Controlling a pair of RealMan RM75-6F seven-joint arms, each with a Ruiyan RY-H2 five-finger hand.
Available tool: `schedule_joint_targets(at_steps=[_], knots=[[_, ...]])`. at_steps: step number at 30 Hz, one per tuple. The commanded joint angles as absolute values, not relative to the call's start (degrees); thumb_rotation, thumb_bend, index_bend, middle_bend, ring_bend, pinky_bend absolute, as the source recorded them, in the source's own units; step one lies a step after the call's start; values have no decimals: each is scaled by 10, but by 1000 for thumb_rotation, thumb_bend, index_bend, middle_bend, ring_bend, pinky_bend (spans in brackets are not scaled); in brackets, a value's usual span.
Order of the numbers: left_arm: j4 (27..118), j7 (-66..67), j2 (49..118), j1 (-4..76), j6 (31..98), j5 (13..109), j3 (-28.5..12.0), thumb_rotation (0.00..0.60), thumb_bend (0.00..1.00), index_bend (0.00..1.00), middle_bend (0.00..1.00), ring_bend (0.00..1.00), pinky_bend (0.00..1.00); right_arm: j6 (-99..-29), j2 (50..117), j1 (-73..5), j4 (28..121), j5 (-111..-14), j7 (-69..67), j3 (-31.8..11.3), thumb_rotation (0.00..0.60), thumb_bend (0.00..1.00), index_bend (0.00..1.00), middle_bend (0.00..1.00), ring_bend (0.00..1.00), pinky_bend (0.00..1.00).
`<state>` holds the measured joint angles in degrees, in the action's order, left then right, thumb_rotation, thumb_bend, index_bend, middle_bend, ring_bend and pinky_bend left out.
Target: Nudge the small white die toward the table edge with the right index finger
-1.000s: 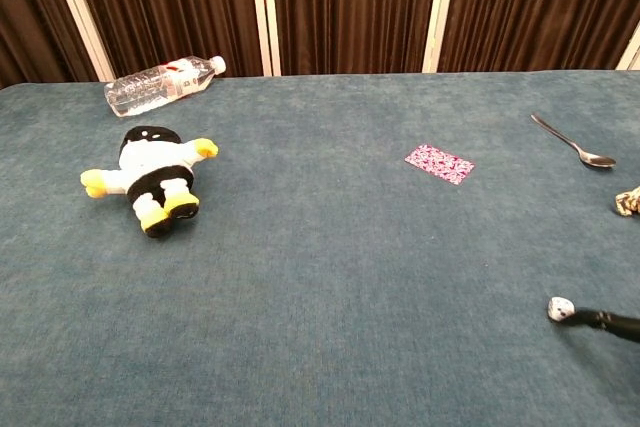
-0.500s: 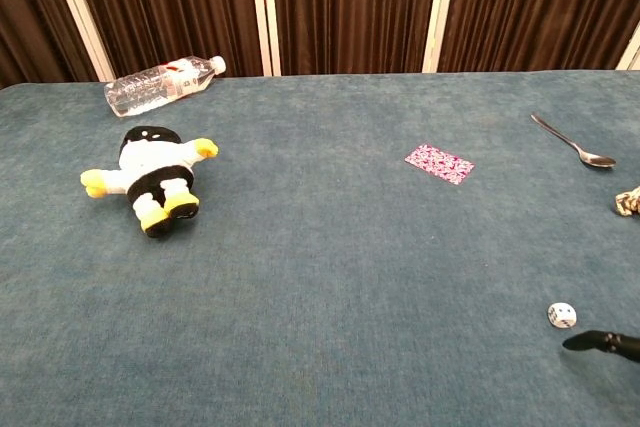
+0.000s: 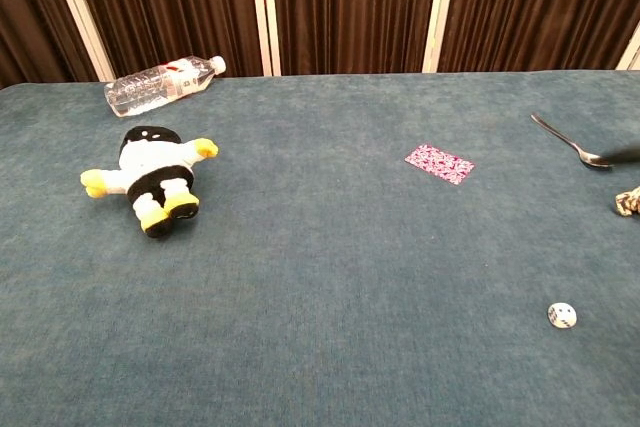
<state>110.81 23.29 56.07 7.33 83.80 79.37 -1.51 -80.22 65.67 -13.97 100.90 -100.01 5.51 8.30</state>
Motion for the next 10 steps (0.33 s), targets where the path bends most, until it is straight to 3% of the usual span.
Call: schedule_joint_targets(at_steps=[1, 10], knots=[[1107, 227, 558, 69, 841, 801, -11, 600, 0, 0, 0, 0, 0, -838, 641, -117, 1005, -1014, 27, 73, 600, 0, 0, 2, 0, 0], [1050, 157, 571, 73, 839, 854, -4, 600, 0, 0, 0, 0, 0, -884, 643, -89, 981, -1004, 62, 51, 600, 0, 0, 0, 0, 0]])
